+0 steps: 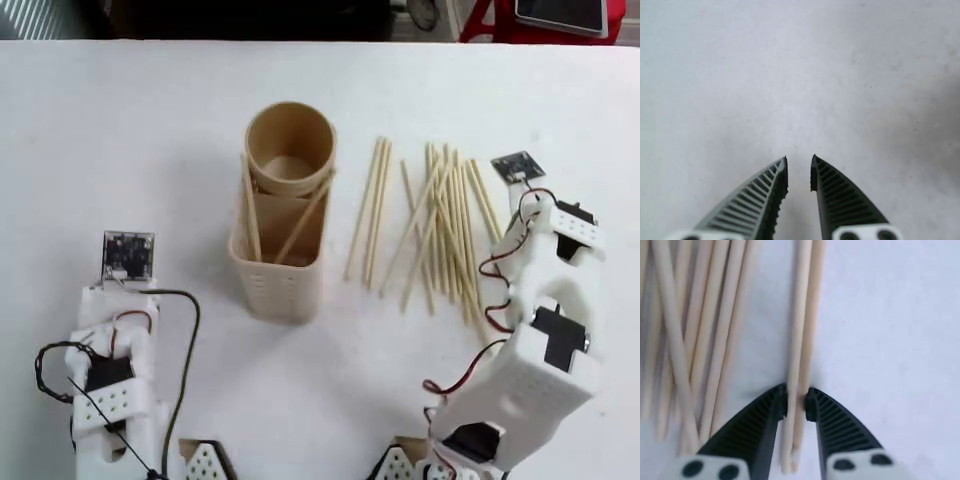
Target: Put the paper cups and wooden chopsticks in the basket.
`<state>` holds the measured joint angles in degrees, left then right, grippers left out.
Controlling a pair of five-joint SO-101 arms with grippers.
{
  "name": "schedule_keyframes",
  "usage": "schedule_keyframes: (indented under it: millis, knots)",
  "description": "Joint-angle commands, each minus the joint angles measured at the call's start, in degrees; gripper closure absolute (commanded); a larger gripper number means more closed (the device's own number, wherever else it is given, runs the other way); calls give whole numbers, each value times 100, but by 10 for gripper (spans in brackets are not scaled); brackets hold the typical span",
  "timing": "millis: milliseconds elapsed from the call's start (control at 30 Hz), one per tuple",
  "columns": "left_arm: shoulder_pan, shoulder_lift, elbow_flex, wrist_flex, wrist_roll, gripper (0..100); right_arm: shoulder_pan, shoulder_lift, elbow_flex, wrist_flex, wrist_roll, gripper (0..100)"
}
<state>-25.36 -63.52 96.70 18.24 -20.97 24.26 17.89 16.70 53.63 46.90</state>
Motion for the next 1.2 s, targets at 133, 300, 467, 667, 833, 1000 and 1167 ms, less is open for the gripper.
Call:
schedule_keyframes:
  millis: [133, 300, 467, 667, 833, 1000, 1167]
  knots:
    - [-48, -92, -9, 9, -70, 902, 303, -1710, 378, 224, -237, 980]
    - [-48, -92, -9, 9, -70, 902, 268, -2818, 1125, 207, -237, 980]
    - [-48, -92, -9, 9, -70, 902, 259, -3978, 1688, 207, -237, 980]
    - [-48, -92, -9, 9, -70, 902, 31, -3925, 1793, 119, -255, 920]
    - [-48, -92, -9, 9, -70, 902, -251, -2967, 1248, 75, -237, 782]
    - [-48, -92, -9, 9, -70, 902, -277, -1429, 158, 330, -220, 717]
    - [-48, -92, -9, 9, -70, 902, -690, -426, -193, 646, 255, 705]
